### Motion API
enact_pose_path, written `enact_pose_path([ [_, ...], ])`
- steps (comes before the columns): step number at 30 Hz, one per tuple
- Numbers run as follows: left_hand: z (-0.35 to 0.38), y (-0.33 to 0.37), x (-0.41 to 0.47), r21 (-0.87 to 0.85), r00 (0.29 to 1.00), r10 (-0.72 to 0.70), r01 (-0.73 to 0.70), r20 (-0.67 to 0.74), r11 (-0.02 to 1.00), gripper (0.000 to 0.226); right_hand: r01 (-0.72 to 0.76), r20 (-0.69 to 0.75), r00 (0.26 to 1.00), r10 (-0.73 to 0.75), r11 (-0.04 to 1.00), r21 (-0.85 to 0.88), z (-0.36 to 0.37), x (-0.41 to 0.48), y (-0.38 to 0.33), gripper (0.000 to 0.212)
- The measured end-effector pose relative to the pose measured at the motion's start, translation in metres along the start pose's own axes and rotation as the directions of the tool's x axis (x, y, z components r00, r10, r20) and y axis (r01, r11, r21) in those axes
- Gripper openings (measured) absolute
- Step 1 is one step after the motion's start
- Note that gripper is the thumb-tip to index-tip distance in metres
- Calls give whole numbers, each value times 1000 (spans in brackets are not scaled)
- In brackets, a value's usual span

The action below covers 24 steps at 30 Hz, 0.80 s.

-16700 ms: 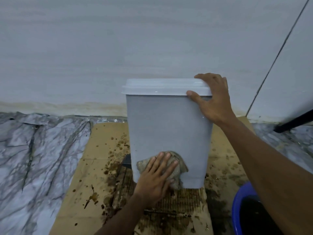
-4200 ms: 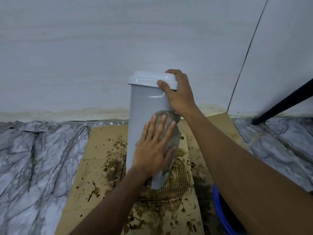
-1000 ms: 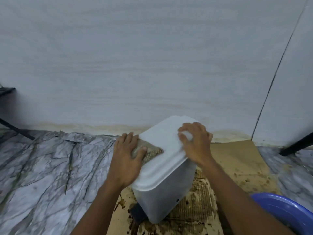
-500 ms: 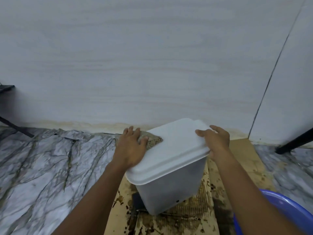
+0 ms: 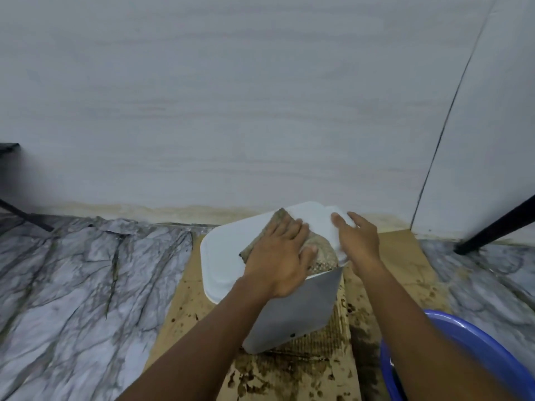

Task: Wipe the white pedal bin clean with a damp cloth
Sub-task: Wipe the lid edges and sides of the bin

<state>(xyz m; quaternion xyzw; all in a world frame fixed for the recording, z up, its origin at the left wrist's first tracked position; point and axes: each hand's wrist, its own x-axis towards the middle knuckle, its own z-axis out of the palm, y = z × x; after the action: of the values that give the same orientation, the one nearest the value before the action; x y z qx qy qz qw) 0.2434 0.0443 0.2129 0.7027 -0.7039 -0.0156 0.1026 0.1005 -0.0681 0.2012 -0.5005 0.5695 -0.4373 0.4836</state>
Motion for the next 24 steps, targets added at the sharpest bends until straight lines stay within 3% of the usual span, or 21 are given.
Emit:
enact_pose_path([
  [4,11,-30,-46,84,995,48,-42,-81,996,66,1,9,1000,-1,1000,1,6,-3,-4,58],
  [8,12,-78,-69,35,980,-133,140,-149,990,76,-21,-49,999,23,999,43,7,-8,-5,58],
  [12,9,-82,-68,-59,965,-188,180,-185,982,81,-51,-164,984,70,992,116,7,-16,1,58],
  [15,3,-59,-55,-16,963,-212,212,-164,977,87,-71,-262,958,112,984,160,5,-17,5,56],
  [19,-2,-6,0,20,998,-44,45,-51,999,74,-62,-333,937,110,986,152,7,-13,6,56],
  [24,3,26,49,68,988,153,-153,1,986,68,-63,-358,926,120,984,168,-7,-1,8,55],
])
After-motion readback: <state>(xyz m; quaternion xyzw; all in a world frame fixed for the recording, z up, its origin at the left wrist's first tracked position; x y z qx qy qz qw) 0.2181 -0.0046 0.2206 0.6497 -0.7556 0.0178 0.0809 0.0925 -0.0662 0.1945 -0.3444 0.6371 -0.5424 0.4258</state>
